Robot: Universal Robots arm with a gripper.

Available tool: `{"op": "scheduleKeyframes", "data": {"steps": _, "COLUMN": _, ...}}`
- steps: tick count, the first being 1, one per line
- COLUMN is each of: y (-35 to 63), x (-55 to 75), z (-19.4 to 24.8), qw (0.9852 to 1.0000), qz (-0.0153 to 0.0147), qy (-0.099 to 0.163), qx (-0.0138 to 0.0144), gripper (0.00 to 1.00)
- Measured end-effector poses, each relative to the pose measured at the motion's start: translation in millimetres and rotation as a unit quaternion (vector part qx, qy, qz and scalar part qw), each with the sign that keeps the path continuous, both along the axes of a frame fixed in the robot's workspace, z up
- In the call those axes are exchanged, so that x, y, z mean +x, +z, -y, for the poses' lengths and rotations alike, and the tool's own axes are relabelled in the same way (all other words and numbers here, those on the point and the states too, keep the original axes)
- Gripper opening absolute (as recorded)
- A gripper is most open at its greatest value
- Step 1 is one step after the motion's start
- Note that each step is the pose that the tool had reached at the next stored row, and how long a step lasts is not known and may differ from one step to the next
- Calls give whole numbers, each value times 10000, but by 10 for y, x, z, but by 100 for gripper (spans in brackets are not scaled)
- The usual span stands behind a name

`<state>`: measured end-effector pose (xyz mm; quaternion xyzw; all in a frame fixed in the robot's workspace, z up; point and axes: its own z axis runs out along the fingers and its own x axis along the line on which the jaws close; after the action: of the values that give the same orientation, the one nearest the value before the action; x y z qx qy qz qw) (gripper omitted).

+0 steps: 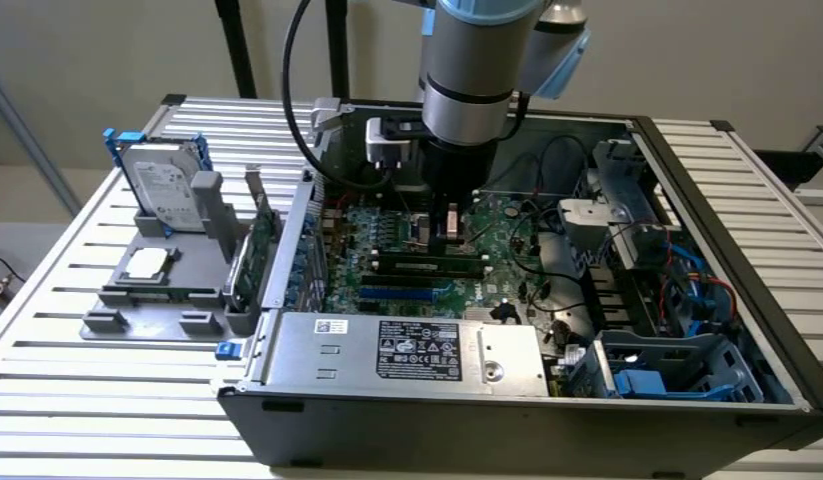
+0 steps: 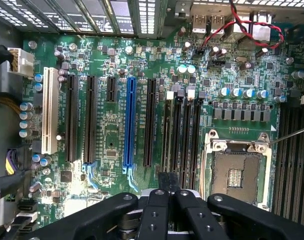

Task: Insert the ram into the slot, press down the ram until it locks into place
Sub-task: 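Press down the ram until it locks into place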

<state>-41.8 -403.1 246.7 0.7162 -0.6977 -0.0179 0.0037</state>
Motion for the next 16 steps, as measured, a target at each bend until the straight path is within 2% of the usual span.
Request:
{"op": "scheduleKeyframes", "data": {"steps": 11, "y": 0, "x": 0, "z": 0, "qw": 10000, "qz": 0, "qy": 0, "qx": 0, "gripper": 11}}
{"op": "scheduleKeyframes", "data": {"steps": 16, "y": -55, "x": 0, "z": -21, "qw": 10000, "qz": 1, "qy": -1, "qx": -1, "gripper": 11}}
